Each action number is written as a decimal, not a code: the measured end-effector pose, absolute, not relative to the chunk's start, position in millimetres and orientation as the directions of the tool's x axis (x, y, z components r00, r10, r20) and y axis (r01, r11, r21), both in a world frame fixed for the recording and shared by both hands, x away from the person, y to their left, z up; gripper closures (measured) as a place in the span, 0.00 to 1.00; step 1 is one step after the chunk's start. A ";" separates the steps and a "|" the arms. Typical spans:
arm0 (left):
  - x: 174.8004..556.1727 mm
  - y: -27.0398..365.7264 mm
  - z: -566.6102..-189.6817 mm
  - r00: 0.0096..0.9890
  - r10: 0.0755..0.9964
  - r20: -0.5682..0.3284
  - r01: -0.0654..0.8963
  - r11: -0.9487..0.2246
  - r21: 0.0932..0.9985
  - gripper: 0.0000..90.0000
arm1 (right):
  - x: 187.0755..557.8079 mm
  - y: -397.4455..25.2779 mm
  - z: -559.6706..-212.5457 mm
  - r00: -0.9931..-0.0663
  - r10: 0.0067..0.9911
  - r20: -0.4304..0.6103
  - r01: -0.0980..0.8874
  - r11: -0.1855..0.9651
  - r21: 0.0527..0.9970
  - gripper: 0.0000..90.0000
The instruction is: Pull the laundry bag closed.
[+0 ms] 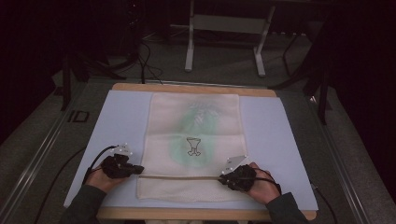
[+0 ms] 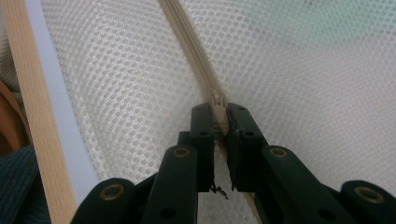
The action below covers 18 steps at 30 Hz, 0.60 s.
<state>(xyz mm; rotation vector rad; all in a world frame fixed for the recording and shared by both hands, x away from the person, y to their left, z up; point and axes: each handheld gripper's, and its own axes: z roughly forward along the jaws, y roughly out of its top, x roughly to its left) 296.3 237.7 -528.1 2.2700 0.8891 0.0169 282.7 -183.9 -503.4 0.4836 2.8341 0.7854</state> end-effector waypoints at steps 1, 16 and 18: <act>296.3 237.6 -528.1 0.765 0.603 -0.225 0.594 -0.528 0.607 1.00 | 282.8 -184.5 -503.4 -0.934 0.350 -0.069 0.265 0.810 0.523 0.91; 296.4 237.7 -528.2 0.765 0.603 -0.227 0.595 -0.527 0.607 1.00 | 283.1 -192.4 -505.6 -0.934 0.351 -0.058 0.276 0.818 0.505 0.91; 296.4 237.7 -528.2 0.764 0.603 -0.227 0.596 -0.526 0.607 1.00 | 283.1 -195.3 -505.4 -0.932 0.359 -0.050 0.287 0.816 0.502 0.91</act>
